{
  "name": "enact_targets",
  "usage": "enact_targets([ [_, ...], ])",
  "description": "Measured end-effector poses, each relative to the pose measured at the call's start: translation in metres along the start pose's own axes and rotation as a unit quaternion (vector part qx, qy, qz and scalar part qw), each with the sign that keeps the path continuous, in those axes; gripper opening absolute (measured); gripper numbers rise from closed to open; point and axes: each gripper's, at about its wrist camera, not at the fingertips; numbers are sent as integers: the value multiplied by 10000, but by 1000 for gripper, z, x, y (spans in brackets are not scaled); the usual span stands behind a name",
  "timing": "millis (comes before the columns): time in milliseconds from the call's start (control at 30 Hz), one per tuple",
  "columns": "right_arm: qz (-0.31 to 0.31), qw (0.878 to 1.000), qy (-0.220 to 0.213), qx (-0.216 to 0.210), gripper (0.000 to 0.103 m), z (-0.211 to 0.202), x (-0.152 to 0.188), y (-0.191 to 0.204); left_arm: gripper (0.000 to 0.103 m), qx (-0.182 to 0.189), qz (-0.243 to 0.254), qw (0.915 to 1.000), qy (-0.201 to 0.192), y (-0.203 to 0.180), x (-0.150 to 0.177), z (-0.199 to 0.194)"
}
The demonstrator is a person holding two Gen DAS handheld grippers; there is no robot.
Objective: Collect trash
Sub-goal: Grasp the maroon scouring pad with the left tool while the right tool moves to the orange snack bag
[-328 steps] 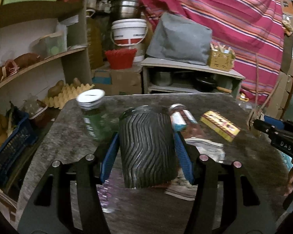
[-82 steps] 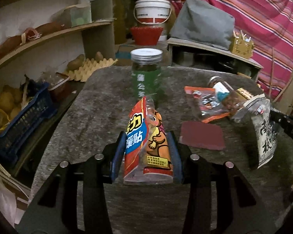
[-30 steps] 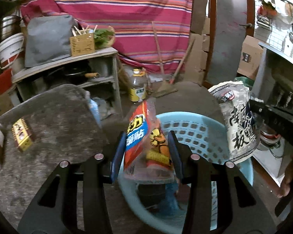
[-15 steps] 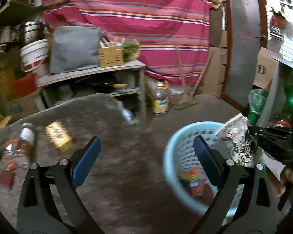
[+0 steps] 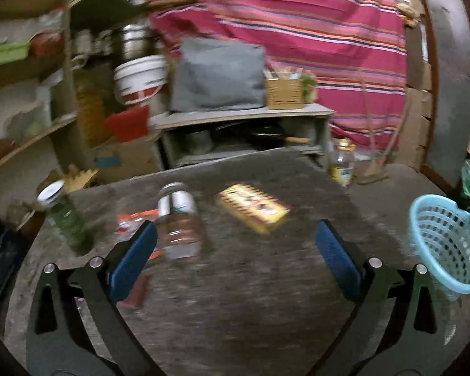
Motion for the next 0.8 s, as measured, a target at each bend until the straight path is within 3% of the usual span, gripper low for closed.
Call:
enact_targets([
  [167,181,9967,-400,-677,94,-10,-7,58,98,-344,-277,9988,210,55,18,10],
  [433,-332,9885,-358,-1434,94,-6,1,172,98,-680,-443,9947,636,112,51,20],
  [600,-398,9824,-210,-1814,94,-3,8,222,98,-598,-559,9905,1102,129,71,37],
  [800,-677,9802,-110,-1858,94,9,12,254,98,-420,-695,9825,1677,138,87,67],
])
Point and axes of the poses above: each gripper's, at about its wrist camera, not at the fingertips, and z roughly the way its jaws point, y to its left, x to its underside, and after that the axes turned 12 degrees about -y, right-handed
